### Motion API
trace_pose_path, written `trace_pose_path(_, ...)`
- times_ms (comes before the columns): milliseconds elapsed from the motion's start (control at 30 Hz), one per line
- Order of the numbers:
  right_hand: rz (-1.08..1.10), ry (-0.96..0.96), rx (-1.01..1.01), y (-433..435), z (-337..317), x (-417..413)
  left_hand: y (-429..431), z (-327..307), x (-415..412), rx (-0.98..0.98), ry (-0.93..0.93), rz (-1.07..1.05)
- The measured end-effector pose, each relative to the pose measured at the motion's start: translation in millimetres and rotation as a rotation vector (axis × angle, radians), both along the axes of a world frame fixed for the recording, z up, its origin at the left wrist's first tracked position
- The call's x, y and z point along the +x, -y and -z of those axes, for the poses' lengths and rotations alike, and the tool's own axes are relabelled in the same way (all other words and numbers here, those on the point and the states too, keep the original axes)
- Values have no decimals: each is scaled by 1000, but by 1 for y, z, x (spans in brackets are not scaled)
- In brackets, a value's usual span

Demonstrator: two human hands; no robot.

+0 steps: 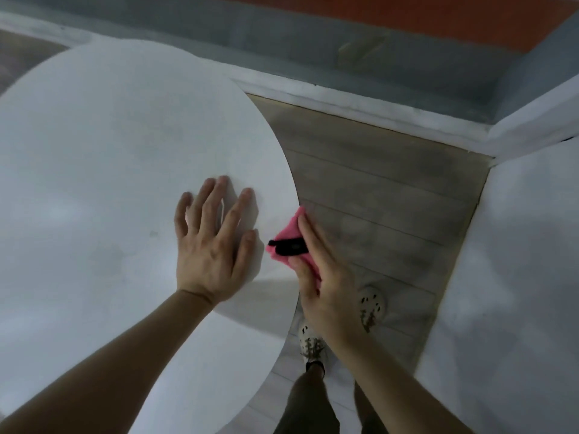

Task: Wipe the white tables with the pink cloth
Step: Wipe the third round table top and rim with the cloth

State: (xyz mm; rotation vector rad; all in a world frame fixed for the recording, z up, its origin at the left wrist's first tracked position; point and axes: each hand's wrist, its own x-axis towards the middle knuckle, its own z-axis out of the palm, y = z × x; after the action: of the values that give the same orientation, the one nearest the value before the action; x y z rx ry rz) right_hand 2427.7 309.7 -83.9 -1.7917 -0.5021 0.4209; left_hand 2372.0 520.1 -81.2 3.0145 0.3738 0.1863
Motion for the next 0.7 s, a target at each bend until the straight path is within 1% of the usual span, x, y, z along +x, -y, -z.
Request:
trace_pose_path(67,-18,-17,-47,-25,0,38,0,0,0,-1,-2,1)
trace_pose_path(200,-154,34,-74,-127,0,164,0,-1,0,7,-11,3)
trace_pose_path(267,-228,32,-90,-156,2,193,-1,0,0,12,-14,0)
trace_pose_path(333,-189,7,-48,-153,4,185,-1,1,-2,13,-19,-5)
trace_pose_path(433,-58,-15,60,-94,7,129,1,0,-4,3,-18,-7)
trace_pose_path(500,-65,-93,93,-46,7,82,2,0,-3,-6,-19,-7)
trace_pose_path(567,-82,-175,92,-20,2,52,5,-2,-1,-23,-23,-17)
trace_pose_path(633,-70,-165,33,-31,-1,66,6,-2,0,-36,-17,-18)
trace_pose_path(700,-64,-94,-4,-73,-1,112,6,-3,0,-38,-23,-16)
